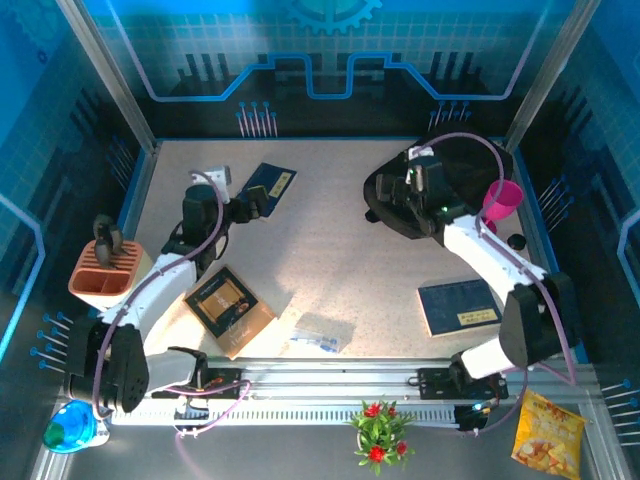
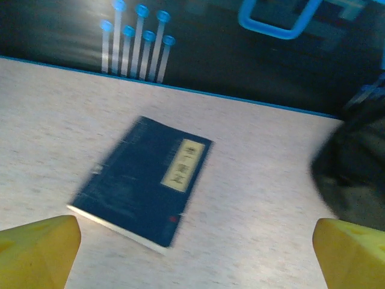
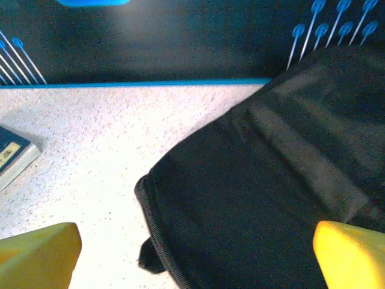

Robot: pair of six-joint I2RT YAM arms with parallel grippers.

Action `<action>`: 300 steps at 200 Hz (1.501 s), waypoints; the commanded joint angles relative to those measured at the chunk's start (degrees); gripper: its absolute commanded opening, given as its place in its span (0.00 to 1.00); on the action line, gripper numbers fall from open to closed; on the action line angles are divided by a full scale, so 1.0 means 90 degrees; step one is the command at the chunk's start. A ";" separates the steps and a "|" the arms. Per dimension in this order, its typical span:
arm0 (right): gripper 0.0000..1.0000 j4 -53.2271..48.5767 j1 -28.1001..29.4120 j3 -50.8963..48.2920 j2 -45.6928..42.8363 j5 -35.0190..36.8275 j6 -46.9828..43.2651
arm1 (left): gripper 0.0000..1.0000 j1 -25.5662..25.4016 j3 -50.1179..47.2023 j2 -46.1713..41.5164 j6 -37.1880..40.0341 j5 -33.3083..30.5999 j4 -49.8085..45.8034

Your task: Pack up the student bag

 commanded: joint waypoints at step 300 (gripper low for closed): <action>0.78 0.0147 0.1063 0.0133 0.0503 -0.3026 0.1651 | 0.99 -0.0418 0.0951 0.0608 -0.1941 0.1263 -0.1992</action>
